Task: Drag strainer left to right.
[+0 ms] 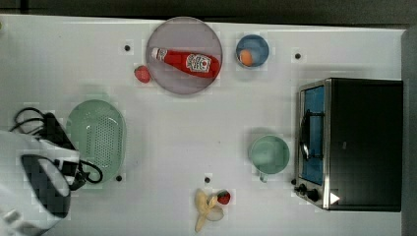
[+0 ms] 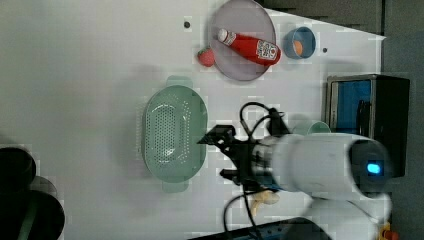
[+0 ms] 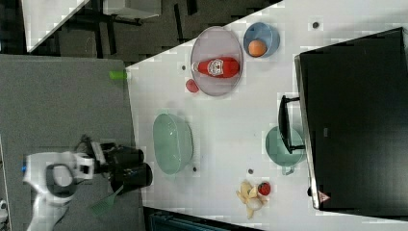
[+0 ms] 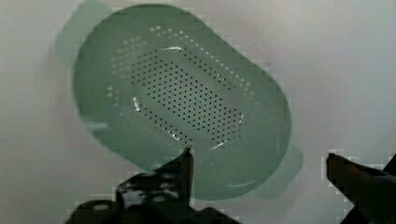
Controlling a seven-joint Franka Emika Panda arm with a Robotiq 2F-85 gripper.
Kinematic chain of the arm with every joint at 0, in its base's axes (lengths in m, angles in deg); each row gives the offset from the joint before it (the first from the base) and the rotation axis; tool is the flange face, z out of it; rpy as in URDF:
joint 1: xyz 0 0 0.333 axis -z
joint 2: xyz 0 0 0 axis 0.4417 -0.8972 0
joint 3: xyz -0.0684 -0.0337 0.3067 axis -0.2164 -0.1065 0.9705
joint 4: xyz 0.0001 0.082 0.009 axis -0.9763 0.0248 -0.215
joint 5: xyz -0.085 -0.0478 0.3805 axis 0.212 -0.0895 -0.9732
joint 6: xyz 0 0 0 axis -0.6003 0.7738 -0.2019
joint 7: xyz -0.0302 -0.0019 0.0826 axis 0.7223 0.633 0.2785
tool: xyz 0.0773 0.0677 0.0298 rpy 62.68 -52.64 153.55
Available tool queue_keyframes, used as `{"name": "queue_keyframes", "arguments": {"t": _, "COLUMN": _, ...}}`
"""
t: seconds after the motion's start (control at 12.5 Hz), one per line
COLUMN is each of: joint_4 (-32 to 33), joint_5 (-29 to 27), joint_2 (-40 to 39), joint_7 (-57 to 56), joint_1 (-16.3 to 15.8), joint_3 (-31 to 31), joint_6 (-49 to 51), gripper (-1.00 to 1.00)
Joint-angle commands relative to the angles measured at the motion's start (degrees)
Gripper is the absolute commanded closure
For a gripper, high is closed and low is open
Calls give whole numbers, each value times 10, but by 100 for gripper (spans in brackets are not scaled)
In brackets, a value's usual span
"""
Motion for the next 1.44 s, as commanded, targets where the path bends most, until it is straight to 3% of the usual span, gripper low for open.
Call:
{"name": "queue_keyframes", "arguments": {"t": 0.08, "joint_4": 15, "joint_5": 9, "joint_2": -49, "joint_7": 203, "joint_1": 22, "joint_3": -10, "joint_6": -56, "gripper": -100}}
{"name": "queue_keyframes", "arguments": {"t": 0.64, "joint_4": 53, "joint_5": 58, "joint_2": -180, "joint_7": 267, "joint_1": 17, "joint_3": -32, "joint_6": -250, "gripper": -100}}
{"name": "queue_keyframes", "arguments": {"t": 1.12, "joint_4": 56, "joint_5": 94, "joint_2": -214, "joint_7": 269, "joint_1": -19, "joint_3": -105, "joint_6": -287, "gripper": -100}}
{"name": "queue_keyframes", "arguments": {"t": 1.44, "joint_4": 65, "joint_5": 94, "joint_2": -212, "joint_7": 269, "joint_1": -19, "joint_3": -125, "joint_6": -286, "gripper": -100}}
